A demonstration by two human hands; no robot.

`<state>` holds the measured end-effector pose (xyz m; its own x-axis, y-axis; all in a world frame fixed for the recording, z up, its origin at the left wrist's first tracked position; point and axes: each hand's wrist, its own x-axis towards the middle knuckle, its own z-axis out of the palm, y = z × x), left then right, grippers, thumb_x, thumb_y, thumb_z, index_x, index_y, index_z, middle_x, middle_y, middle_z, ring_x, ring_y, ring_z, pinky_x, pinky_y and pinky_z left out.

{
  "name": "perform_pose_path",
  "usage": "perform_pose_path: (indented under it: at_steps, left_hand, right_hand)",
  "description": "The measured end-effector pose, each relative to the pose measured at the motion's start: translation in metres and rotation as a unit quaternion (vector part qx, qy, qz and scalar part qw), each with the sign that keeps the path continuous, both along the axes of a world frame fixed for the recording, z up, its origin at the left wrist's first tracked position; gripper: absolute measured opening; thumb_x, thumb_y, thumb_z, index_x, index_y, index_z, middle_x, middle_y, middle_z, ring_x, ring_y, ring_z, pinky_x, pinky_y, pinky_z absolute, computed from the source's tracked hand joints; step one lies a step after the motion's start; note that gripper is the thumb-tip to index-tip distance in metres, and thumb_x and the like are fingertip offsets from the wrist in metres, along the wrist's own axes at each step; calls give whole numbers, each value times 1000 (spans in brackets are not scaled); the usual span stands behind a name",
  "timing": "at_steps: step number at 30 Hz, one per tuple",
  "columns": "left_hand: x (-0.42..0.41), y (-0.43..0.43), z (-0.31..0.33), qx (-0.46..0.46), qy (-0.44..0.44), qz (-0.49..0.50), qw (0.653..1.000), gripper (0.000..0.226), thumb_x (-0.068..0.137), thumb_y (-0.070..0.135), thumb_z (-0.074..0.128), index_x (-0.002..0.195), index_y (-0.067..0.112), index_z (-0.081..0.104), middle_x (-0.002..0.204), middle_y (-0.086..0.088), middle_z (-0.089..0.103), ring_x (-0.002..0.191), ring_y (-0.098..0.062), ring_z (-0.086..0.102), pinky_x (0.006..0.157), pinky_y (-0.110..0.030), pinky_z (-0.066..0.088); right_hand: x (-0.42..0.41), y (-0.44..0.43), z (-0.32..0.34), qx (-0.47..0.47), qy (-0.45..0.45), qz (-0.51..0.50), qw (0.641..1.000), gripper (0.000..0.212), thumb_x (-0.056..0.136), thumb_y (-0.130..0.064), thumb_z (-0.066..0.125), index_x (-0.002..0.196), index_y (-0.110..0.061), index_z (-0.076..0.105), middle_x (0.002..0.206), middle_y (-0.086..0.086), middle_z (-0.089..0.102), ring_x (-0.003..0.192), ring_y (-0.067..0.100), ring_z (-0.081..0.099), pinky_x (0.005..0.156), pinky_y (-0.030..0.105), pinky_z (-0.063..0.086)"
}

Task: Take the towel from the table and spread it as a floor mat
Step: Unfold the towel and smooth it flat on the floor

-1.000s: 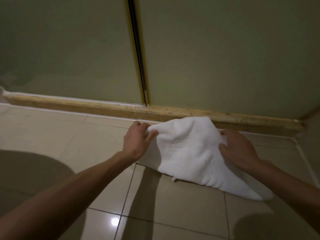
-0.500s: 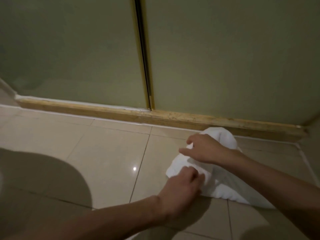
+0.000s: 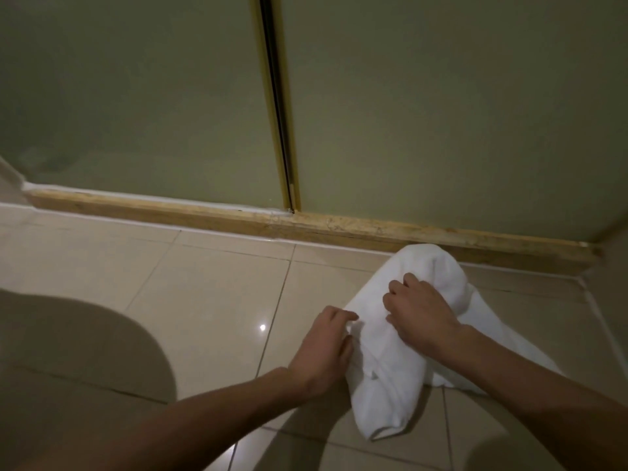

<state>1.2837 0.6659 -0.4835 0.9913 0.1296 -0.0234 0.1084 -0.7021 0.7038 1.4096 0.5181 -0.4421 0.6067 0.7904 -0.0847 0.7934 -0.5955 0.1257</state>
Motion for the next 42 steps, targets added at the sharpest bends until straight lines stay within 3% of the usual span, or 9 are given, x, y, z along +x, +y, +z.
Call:
perform_pose_path:
  at_steps: [7,11,15,22,26,31,36,40,42]
  left_hand:
    - [26,2,-12,-62,108,98,987,50,95,40,50,138,16,41,133,-8,53,115,-22,54,92,-28,45]
    - [39,2,-8,-135,154,138,969,61,93,40,56,142,10,36,131,-12,54,117,-28,55,94,-35,48]
    - [49,-4,1,-226,118,149,955,30,90,32,62,110,10,61,106,-8,65,96,-21,63,87,-41,54]
    - [54,11,7,-282,168,179,927,38,80,24,76,111,6,64,100,-10,70,88,-23,67,71,-31,56]
    - [57,24,15,-251,173,179,935,11,84,13,67,85,3,69,78,-6,66,73,-15,63,54,-19,48]
    - [50,50,23,-179,141,239,944,30,85,10,59,56,8,54,53,1,48,56,-9,48,41,-19,34]
    - [52,87,32,-122,51,391,911,24,92,12,50,100,-3,66,93,-18,64,79,-28,56,61,-31,42]
    - [45,106,28,-83,46,469,878,28,94,15,46,112,-3,60,110,-23,63,95,-39,60,62,-36,52]
    - [40,111,24,-61,62,481,872,29,94,17,47,113,-2,59,110,-24,62,97,-41,59,75,-41,53]
  right_hand:
    - [-11,-3,-6,130,51,-62,988,15,97,-15,42,100,-14,56,103,6,57,95,21,47,85,32,38]
    - [-18,-3,3,249,110,-120,955,10,96,-9,44,98,-12,54,98,7,55,88,19,49,76,26,37]
    - [-20,1,13,358,184,-196,894,8,95,-10,49,92,-17,50,88,0,53,77,13,50,67,21,36]
    - [-4,14,24,468,229,-286,804,10,97,-14,45,92,-19,51,78,-13,51,72,-1,48,57,10,32]
    - [7,25,35,553,247,-298,738,8,96,-12,47,93,-15,54,86,-1,58,82,16,54,72,27,40]
    - [35,24,51,648,233,-360,630,10,95,-12,48,91,-11,56,87,16,61,79,25,56,73,40,49]
    - [62,-10,54,685,185,-433,556,22,95,-17,46,75,-16,56,73,9,54,69,19,47,63,36,40]
    - [71,-54,44,682,158,-520,489,21,91,-13,48,73,-18,56,74,4,56,69,19,50,53,32,41]
    - [70,-74,34,696,156,-555,429,18,88,-7,48,77,-18,58,84,6,60,81,22,55,63,37,47]
